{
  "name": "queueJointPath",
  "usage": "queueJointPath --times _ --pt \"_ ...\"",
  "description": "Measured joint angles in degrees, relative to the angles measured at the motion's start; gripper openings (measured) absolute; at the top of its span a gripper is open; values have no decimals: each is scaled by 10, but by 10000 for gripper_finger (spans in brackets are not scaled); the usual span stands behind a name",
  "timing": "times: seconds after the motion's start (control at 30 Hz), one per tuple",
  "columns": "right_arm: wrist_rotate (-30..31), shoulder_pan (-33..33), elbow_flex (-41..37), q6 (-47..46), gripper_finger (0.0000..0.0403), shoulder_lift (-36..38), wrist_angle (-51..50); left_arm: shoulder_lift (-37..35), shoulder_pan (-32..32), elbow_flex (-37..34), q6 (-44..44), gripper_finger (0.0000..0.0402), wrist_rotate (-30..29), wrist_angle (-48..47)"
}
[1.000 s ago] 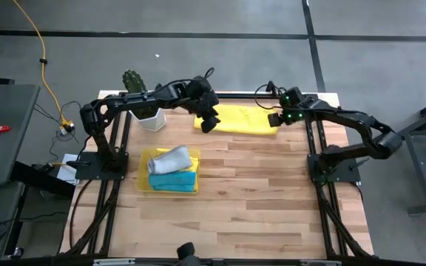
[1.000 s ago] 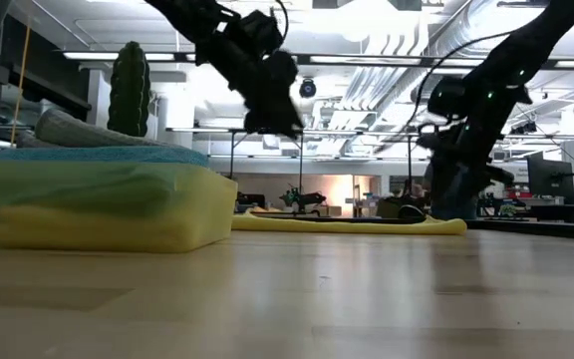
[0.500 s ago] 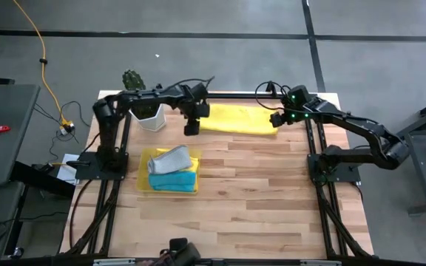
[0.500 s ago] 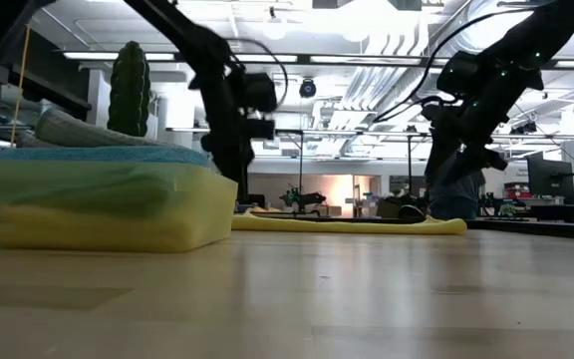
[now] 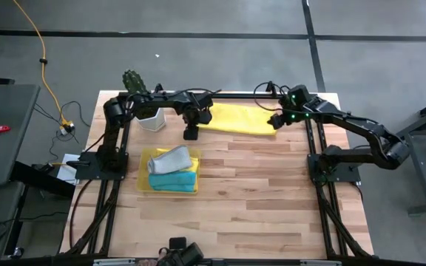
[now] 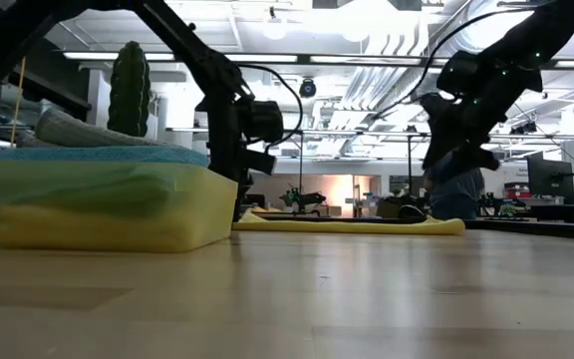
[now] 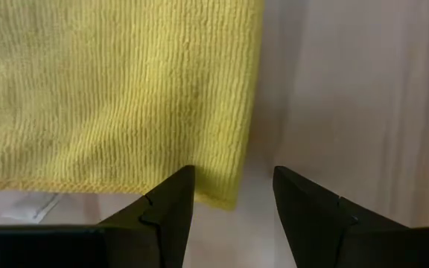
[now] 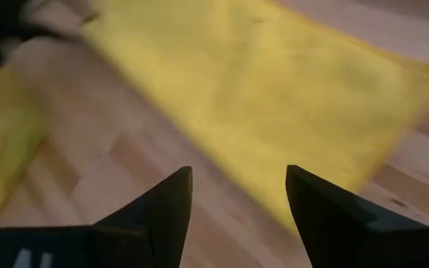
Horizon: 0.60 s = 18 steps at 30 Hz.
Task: Fold microfiber towels
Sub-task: Fold the yellow microfiber towel
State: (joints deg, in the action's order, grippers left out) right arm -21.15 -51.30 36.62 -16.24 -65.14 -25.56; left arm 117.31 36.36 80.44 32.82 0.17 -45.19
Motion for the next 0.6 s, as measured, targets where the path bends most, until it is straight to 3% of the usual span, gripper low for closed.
queueJointPath --times 0.1,0.27,0.33,0.43,0.6 --pt "-35 27 1 65 208 0 1 1 0 0 0 172 1 -2" --pt "-4 109 1 179 208 -10 -62 1 -6 0 3 172 1 -4" --pt "46 143 1 187 208 -23 -69 1 -11 0 0 172 2 -5" --pt "170 177 1 176 208 -49 -58 1 -21 0 -1 172 2 -5" --pt "251 181 1 185 208 -96 -38 1 -37 0 0 172 2 -5"
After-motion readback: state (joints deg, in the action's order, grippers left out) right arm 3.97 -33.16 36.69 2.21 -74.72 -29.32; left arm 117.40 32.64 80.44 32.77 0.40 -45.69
